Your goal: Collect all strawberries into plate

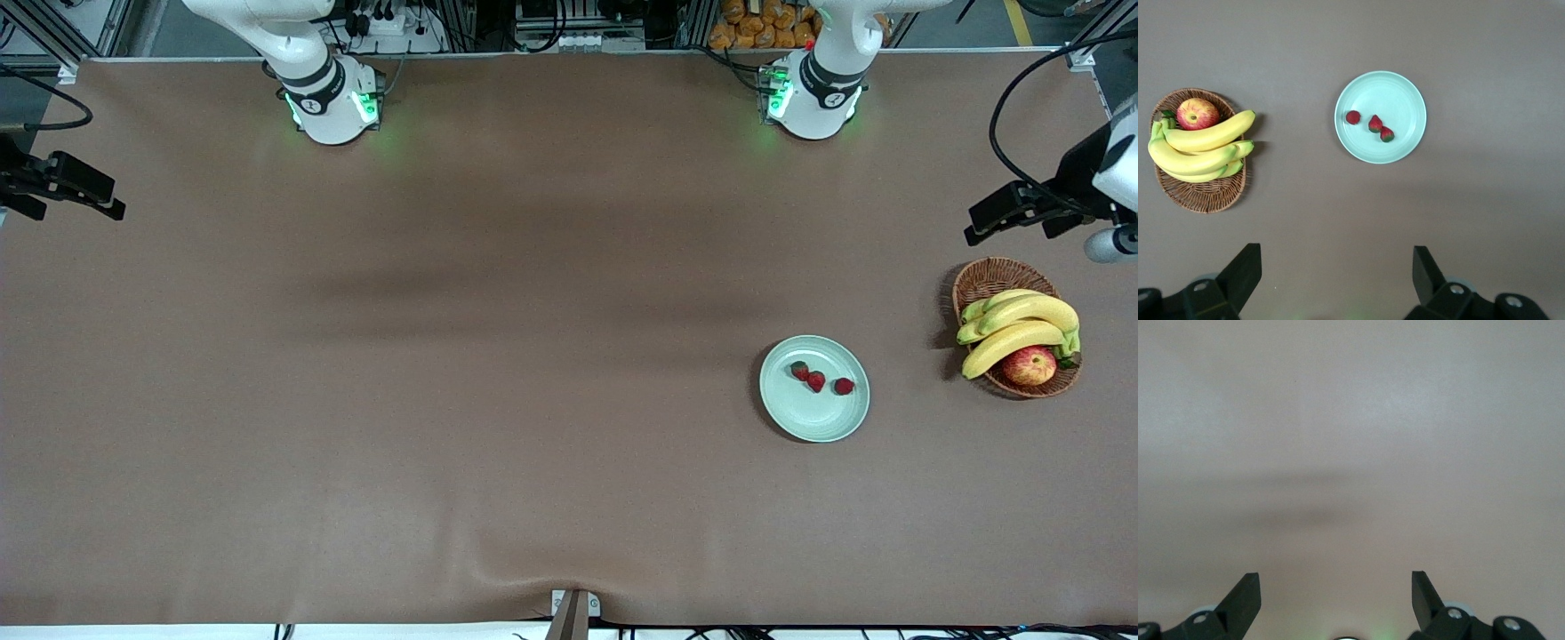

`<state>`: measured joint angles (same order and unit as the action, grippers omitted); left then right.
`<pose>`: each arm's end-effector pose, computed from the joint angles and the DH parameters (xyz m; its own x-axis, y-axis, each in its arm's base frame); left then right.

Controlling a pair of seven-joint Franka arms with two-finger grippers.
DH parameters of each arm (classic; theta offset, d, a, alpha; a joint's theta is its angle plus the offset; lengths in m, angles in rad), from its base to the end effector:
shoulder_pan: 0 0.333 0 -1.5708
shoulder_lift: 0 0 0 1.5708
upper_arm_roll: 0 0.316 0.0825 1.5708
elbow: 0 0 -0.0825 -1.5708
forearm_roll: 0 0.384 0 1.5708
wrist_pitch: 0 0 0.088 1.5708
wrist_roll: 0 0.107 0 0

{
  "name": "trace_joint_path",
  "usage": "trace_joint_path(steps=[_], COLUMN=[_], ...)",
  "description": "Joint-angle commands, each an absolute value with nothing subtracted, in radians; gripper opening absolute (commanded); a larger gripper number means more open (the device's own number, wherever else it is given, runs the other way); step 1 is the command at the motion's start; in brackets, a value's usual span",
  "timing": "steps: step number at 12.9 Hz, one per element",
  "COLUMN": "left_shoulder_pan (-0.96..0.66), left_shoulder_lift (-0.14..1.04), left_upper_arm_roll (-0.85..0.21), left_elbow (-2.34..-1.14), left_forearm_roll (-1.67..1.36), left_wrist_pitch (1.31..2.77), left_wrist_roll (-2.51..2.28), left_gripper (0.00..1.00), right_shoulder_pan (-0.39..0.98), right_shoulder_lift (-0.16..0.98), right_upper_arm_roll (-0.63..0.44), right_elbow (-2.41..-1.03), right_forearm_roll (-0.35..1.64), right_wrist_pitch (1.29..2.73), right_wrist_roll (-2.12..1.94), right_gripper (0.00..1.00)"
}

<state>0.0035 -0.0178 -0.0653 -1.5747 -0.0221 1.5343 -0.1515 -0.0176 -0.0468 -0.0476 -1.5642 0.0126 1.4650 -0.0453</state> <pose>0.5440 -0.0364 0.6293 0.9957 0.0888 -0.0255 0.0893 -0.9959 0.0173 0.5279 -0.0337 0.6439 0.9985 -0.0183 -0.0517 -0.0192 -0.9997 -0.0172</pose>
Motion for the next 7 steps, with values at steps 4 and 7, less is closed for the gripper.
trace_joint_path(steps=[4,7], left_shoulder_pan=[-0.008,-0.005], left_shoulder_lift=[-0.095,-0.095], left_upper_arm_roll=[-0.083,-0.083], left_elbow=[-1.631,-1.628], left_forearm_roll=[-0.014,-0.011], left_wrist_pitch=[1.525,1.514], left_wrist_roll=[-0.149,-0.153], left_gripper=[1.00,1.00], right_shoulder_pan=[-0.035,-0.035], right_shoulder_lift=[-0.052,-0.052], right_upper_arm_roll=[-0.035,-0.035], right_elbow=[-1.555,-1.555], right_forearm_roll=[0.021,0.021], right_wrist_pitch=[1.451,1.450], right_wrist_roll=[-0.058,-0.058], right_gripper=[1.00,1.00])
